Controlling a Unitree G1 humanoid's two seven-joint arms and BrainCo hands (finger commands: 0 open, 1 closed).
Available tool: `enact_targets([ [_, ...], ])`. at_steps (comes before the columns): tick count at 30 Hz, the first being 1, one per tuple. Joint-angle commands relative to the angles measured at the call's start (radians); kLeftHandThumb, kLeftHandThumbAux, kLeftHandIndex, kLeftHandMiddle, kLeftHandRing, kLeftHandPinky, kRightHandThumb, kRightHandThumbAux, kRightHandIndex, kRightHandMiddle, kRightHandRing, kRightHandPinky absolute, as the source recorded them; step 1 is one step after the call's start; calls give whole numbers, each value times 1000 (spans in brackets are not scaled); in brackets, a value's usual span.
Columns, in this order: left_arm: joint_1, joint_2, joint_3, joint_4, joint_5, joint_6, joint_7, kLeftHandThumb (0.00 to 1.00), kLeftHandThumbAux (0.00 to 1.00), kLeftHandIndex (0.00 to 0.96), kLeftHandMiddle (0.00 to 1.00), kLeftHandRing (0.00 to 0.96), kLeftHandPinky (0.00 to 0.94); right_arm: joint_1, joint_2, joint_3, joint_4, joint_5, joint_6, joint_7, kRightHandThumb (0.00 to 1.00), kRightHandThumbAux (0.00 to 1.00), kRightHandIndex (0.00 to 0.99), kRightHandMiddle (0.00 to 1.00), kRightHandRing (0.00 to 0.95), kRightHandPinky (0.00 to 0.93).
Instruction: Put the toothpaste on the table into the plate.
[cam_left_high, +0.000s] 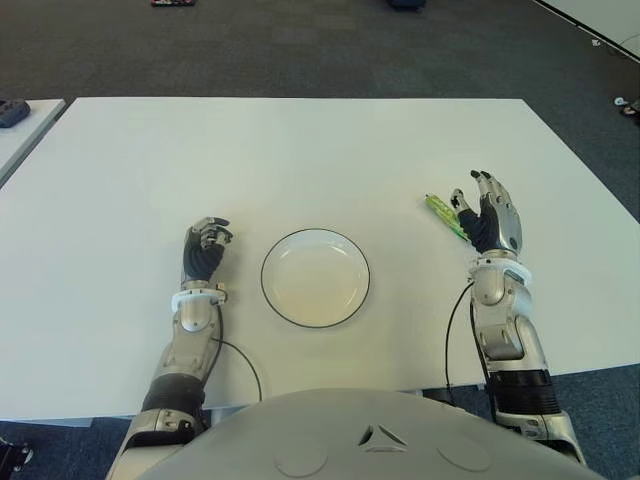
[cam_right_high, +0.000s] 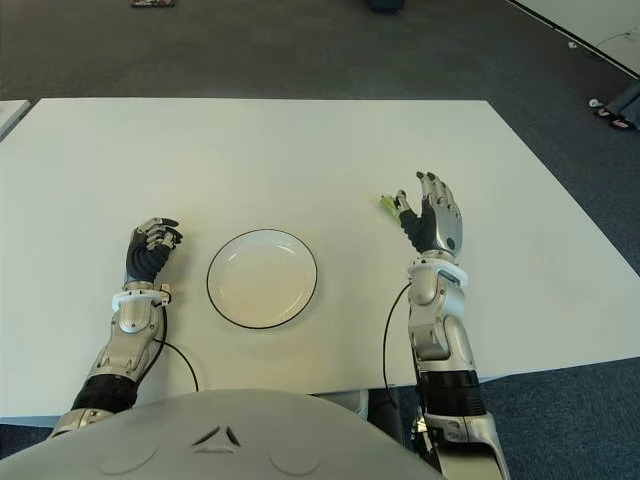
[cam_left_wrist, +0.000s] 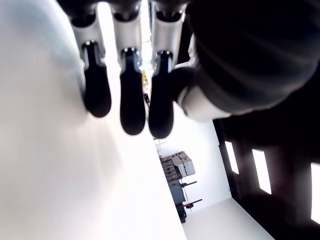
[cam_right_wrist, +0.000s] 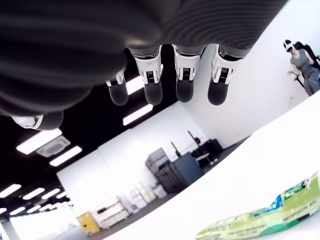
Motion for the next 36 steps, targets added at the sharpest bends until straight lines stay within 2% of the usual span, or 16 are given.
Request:
enact_targets([
  [1,20,-6,-3,-13,-1,19,-6,708,721,430,557,548,503,-69,-41,13,63,-25,63,60,591,98,0,0,0,0],
  [13,41,-12,-1,-43,-8,31,-8,708,720,430,556,543,495,-154,-109,58,138,-38,161,180,580,114,0,0,0,0],
  [22,46,-18,-3,-59,-16,44,-13,708,720,430,554,544,504,-238,-182,87,276,-11,152,264,558,140,0,0,0,0],
  [26,47,-20,-4,-62,-18,39,-15,708,721,430,553,544,503,-286,-221,124,362,-22,156,314,545,145,0,0,0,0],
  [36,54,-22,-3,-77,-27,41,-26,707,721,429,550,539,503,-358,-229,198,481,-27,203,376,521,149,0,0,0,0],
])
